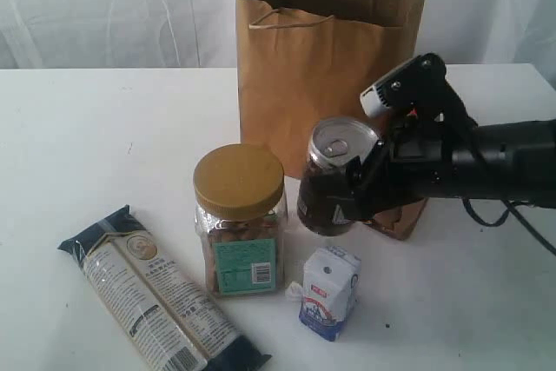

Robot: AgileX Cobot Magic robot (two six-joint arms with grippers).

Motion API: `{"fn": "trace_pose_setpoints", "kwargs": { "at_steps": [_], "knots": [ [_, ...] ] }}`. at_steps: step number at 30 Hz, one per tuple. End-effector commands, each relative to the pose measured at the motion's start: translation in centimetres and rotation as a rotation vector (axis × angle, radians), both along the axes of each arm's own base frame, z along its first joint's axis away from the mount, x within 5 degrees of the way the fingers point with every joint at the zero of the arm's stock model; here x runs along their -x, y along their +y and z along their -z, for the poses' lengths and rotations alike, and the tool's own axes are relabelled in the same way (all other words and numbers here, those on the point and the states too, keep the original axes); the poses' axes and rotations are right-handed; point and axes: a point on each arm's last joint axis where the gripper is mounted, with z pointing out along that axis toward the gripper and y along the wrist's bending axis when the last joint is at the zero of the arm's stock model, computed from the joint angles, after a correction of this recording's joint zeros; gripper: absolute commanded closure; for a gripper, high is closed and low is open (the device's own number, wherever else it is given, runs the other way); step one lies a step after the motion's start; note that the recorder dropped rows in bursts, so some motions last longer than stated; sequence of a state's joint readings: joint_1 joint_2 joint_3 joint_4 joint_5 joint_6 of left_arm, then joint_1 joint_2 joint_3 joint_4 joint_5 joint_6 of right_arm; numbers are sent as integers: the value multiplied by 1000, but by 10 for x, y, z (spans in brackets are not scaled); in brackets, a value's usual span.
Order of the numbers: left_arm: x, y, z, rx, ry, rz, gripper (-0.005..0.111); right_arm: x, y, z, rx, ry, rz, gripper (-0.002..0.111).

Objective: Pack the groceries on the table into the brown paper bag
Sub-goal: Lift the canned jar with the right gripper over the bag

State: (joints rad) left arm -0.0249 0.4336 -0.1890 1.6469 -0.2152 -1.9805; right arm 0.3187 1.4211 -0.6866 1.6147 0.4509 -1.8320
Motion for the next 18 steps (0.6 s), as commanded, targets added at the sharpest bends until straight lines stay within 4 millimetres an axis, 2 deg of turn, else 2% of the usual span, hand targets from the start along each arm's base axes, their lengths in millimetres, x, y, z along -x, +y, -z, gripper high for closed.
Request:
{"fn": "trace_pose_setpoints", "kwargs": {
  "at_steps": [1,6,9,13,16,18],
  "knots": [
    [1,0,1,-38,-4,7,107,14,-3,-30,-92,-27,24,108],
    [1,0,1,-69,-4,13,107,40,-10,-69,-185,-95,42,108],
    [1,0,1,-69,-4,13,107,57,-15,-102,-260,-183,40,108],
    [1,0,1,-96,-5,18,107,77,-26,-163,-365,-365,93,108],
    [1,0,1,-96,-5,16,107,76,-40,-196,-390,-495,240,108],
    [1,0,1,-98,-5,16,107,70,-50,-210,-380,-556,338,108]
  ]
}}
